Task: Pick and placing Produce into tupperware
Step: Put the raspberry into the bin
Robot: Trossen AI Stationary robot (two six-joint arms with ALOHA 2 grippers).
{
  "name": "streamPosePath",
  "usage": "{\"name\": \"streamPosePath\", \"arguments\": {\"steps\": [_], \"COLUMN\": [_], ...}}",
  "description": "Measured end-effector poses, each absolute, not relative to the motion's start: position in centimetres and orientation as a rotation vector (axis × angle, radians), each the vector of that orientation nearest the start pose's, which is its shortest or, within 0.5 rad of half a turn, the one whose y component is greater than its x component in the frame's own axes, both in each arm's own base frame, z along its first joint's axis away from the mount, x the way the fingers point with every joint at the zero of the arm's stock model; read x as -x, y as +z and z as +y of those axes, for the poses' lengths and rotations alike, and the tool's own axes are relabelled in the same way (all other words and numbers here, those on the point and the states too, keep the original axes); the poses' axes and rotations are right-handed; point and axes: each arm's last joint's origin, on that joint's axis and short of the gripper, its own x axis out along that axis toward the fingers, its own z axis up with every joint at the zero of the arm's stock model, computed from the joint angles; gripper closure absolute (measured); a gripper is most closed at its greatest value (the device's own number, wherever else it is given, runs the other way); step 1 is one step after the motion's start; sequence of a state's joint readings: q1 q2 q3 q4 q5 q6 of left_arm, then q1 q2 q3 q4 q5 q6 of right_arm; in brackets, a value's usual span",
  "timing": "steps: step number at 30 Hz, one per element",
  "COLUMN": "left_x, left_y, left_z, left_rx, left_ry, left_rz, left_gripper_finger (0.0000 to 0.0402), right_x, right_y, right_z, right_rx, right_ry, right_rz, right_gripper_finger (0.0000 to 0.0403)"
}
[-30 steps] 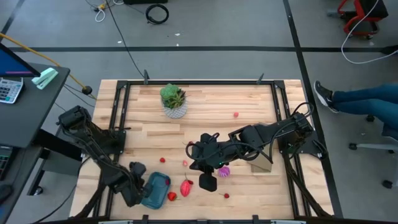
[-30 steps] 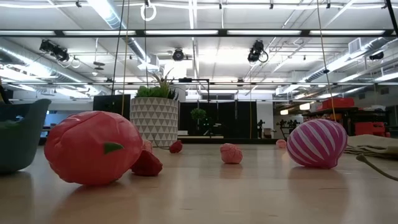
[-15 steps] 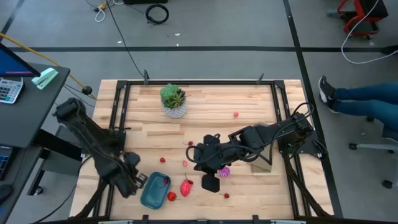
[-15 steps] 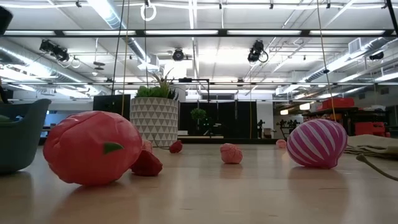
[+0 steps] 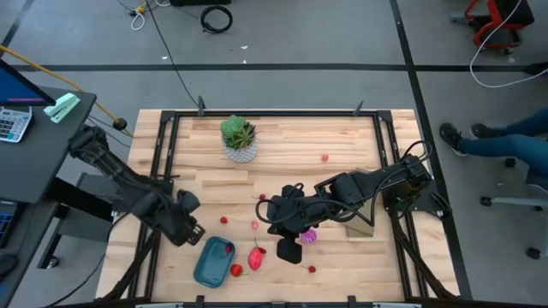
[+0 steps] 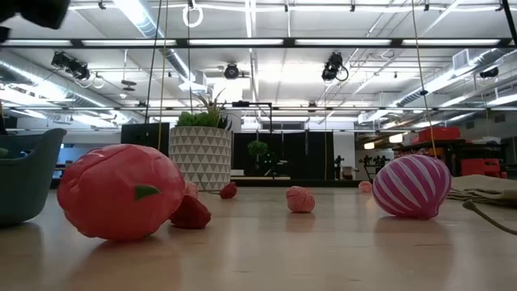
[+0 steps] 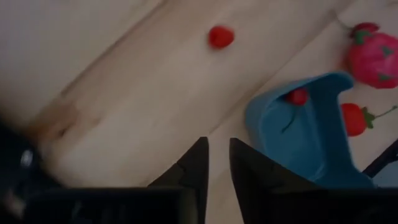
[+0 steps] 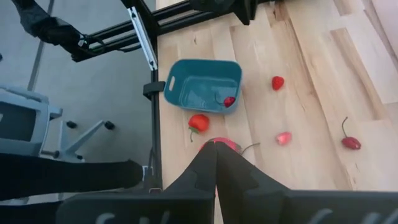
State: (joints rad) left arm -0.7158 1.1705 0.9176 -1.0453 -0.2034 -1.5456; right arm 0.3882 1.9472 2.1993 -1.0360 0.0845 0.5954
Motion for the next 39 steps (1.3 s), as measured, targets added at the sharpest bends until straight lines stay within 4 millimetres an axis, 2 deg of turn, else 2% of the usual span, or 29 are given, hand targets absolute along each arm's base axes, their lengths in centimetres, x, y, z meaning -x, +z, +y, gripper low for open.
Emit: {"name": "streamPosePath", "arguments": {"steps": [4,7,13,18,21,25,30,39], "left_x": [-16.7,-17.5,-18.6,-19.7,-20.2,-21.0,-22.1,-22.7], "left_y": [25.3,25.3,24.4,22.5,20.7,18.8,17.3,15.5], "left_z": [-11.1,-9.8,-8.1,-8.1,-8.5,-8.9,-8.5,-8.6], "left_rx": [0.689,0.662,0.78,0.837,0.848,0.771,0.705,0.645], "left_ry": [0.444,0.456,0.496,0.454,0.422,0.4,0.419,0.445], "left_rz": [1.127,1.117,1.122,1.065,1.11,1.173,1.186,1.247], "left_gripper_finger": [0.0296,0.0274,0.024,0.0227,0.0223,0.0219,0.0213,0.0194], "right_x": [-37.8,-37.8,-37.9,-37.9,-38.0,-38.1,-38.3,-38.5], "right_y": [40.0,40.0,40.0,40.0,40.0,40.0,40.0,39.9], "right_z": [15.2,15.2,15.2,15.0,14.8,14.5,14.0,13.1], "right_rx": [-0.407,-0.416,-0.434,-0.422,-0.423,-0.426,-0.43,-0.437], "right_ry": [0.038,0.034,0.011,-0.025,-0.031,-0.04,-0.054,-0.078], "right_rz": [0.822,0.822,0.817,0.799,0.797,0.796,0.797,0.797], "right_gripper_finger": [0.0394,0.0395,0.0394,0.0394,0.0393,0.0392,0.0394,0.0393]}}
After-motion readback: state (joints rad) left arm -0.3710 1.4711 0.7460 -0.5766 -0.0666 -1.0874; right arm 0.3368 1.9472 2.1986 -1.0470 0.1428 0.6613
